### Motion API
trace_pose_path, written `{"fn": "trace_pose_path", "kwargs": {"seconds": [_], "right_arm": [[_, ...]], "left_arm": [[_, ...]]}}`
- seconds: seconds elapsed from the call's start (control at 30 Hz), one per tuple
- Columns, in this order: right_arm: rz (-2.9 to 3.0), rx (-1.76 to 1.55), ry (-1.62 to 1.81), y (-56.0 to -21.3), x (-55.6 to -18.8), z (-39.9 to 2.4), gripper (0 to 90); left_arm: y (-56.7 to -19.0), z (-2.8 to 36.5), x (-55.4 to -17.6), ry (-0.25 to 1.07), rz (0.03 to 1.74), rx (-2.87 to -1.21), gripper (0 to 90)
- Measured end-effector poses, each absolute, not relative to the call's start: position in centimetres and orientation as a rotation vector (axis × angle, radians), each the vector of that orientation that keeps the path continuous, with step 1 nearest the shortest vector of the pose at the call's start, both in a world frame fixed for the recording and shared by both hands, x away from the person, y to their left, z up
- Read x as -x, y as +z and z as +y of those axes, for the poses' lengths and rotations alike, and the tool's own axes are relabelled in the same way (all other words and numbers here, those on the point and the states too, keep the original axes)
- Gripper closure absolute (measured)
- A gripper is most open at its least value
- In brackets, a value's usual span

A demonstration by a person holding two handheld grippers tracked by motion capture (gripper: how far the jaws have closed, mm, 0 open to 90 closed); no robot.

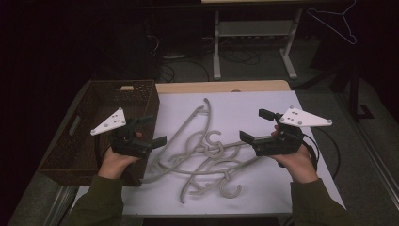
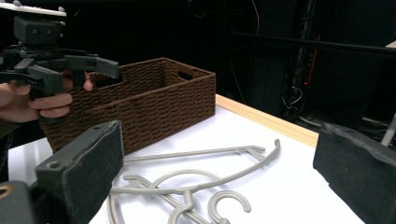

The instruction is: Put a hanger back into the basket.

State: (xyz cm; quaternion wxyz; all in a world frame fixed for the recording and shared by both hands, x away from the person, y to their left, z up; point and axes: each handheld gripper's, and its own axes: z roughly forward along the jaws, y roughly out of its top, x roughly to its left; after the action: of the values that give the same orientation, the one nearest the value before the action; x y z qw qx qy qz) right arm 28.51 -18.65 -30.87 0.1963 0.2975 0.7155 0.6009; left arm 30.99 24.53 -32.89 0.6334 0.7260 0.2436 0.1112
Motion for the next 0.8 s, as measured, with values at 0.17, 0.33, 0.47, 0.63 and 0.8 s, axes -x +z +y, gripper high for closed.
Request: {"fn": "trace_pose_path", "kwargs": {"seconds": [0.17,0.33,0.47,0.63,0.8], "right_arm": [[2.012,-0.841,1.661,-30.9,-28.4,-18.7,1.1],[2.011,-0.878,1.633,-31.5,-28.1,-19.2,1.1],[2.027,-0.892,1.618,-32.1,-28.0,-19.4,1.1],[2.052,-0.928,1.594,-33.2,-27.6,-19.9,1.1],[2.076,-0.97,1.56,-34.6,-27.2,-20.8,1.1]], "left_arm": [[-32.8,23.6,-31.0,0.25,0.57,-1.702,0.9],[-32.5,22.4,-30.9,0.249,0.569,-1.755,0.9],[-32.6,21.3,-30.8,0.247,0.567,-1.792,0.9],[-33.0,19.9,-30.9,0.246,0.564,-1.854,0.9],[-33.7,18.8,-31.3,0.227,0.582,-1.881,0.9]]}}
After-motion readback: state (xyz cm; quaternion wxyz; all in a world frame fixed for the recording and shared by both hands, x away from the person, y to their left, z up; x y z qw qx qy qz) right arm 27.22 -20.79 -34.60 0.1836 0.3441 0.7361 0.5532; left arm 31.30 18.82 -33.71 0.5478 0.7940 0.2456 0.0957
